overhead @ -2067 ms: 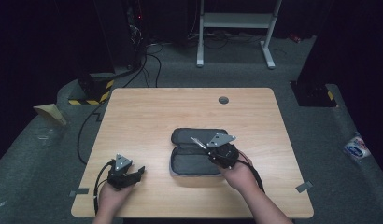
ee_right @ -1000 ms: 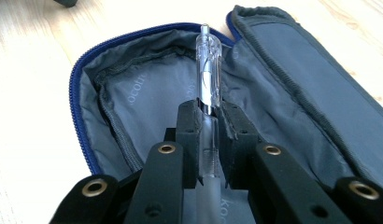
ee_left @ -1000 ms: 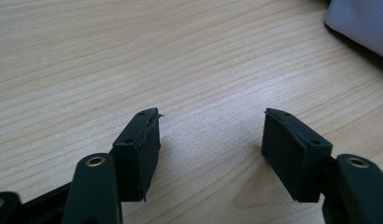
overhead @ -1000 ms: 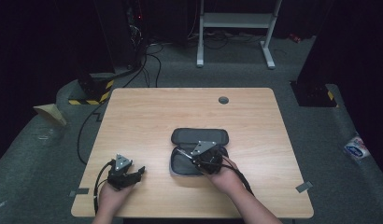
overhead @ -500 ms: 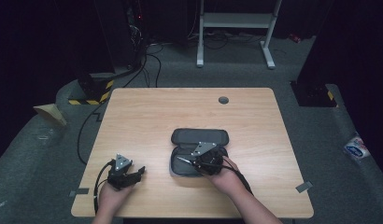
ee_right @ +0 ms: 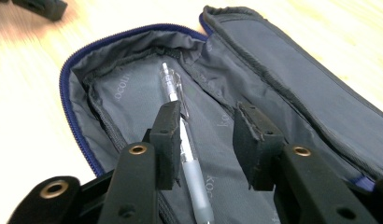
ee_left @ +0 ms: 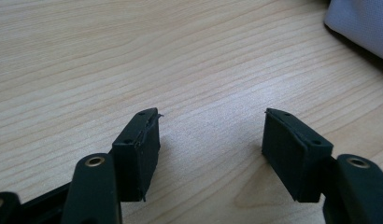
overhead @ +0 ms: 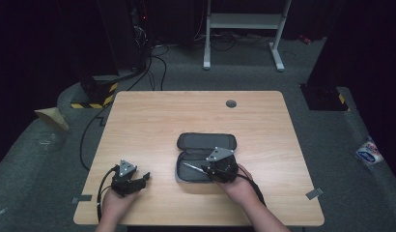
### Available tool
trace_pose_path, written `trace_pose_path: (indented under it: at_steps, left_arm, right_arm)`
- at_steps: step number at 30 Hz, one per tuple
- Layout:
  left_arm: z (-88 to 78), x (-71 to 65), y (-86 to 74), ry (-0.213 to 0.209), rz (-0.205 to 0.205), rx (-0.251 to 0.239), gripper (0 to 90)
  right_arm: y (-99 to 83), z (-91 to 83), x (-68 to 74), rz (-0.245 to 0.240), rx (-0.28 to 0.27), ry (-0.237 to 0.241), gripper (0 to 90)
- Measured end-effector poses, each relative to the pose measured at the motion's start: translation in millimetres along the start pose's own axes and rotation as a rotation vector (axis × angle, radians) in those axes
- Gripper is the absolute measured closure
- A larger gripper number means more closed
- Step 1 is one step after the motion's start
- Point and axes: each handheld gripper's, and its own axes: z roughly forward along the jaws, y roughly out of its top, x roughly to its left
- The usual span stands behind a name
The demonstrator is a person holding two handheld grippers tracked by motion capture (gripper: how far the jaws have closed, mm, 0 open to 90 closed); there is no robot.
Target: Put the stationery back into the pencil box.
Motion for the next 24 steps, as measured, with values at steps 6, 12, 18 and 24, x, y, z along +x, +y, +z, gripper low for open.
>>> trace_pose_path:
  at_steps: [6,12,18,24]
  left_arm:
    - [0.0,-0.1,0.0,0.0,-0.001,0.0,37.0]
    - [0.0,0.0,0.0,0.001,0.0,0.0,37.0]
    - [0.0,-0.1,0.0,0.001,0.0,0.0,37.0]
    - [0.0,-0.1,0.0,0.0,0.0,0.0,37.0]
  right_arm:
    - [-6.5,-9.8,-1.9,0.03,-0.031,-0.015,57.7]
    - [-12.9,-16.9,-6.8,0.053,-0.062,-0.038,49.3]
    - [-22.7,-24.5,-16.6,0.094,-0.101,-0.055,42.9]
    - [-32.3,-32.7,-26.2,0.123,-0.128,-0.094,39.5]
